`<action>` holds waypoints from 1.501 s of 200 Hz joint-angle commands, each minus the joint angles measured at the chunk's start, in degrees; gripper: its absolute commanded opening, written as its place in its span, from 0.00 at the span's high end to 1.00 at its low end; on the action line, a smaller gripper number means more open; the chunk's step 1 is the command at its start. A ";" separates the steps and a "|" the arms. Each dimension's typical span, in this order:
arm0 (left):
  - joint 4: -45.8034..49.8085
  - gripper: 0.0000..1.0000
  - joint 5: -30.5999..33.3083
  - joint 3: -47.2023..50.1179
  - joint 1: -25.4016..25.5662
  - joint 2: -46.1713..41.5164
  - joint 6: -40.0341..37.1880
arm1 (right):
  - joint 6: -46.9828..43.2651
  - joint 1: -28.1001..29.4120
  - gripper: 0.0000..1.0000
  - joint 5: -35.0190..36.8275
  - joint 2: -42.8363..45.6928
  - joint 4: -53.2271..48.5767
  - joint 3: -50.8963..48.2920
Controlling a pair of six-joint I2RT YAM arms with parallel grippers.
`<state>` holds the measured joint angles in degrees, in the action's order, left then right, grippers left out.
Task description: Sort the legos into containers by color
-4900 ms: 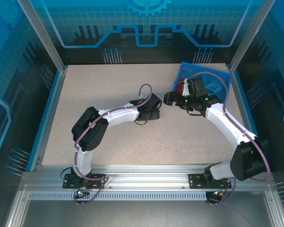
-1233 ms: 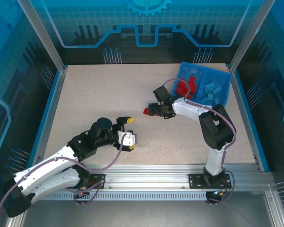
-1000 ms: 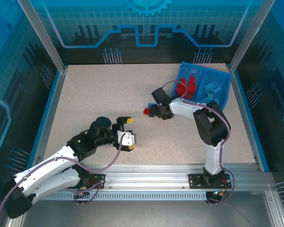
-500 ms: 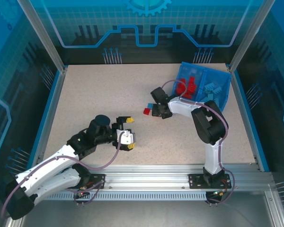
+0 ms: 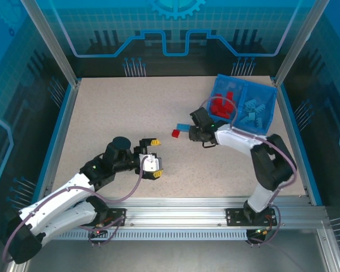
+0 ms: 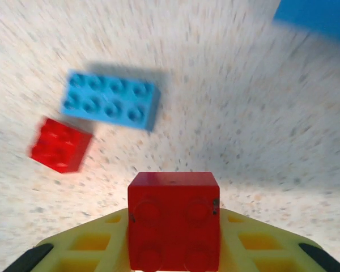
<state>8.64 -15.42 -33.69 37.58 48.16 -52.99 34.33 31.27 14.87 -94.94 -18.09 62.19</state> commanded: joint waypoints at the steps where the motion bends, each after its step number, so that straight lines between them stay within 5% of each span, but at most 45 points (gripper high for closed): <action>1: -2.82 0.01 -1.56 -0.77 -0.67 -0.37 2.45 | -3.10 -2.95 0.65 3.45 6.73 0.88 0.00; 42: -4.99 0.01 -0.32 -1.18 -1.22 -0.36 5.49 | -7.81 -13.39 0.63 4.82 7.96 2.22 5.24; 94: -5.28 0.01 -0.04 -1.69 -2.07 -0.91 7.55 | -7.91 -26.30 0.63 -0.73 -10.19 -4.32 23.30; 157: -5.63 0.01 -0.33 -1.38 -3.04 -0.76 8.26 | -7.69 -28.87 0.58 -1.16 -30.06 -14.13 48.55; 194: -5.57 0.01 -0.33 -1.32 -3.08 -1.04 8.34 | -7.74 -28.84 0.43 -2.11 -35.64 -20.77 58.72; 248: -6.14 0.01 -0.18 -1.20 -3.06 -1.40 8.87 | -8.26 -27.25 0.41 -4.72 -25.40 -17.49 50.39; 300: -6.18 0.01 0.70 -1.03 -3.15 -1.68 8.34 | -11.97 -19.68 0.32 -9.60 -8.62 -12.83 33.57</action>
<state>3.97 -15.05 -33.71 35.03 47.51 -44.93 24.64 7.14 8.86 -111.77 -33.74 101.14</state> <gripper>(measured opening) 0.988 0.667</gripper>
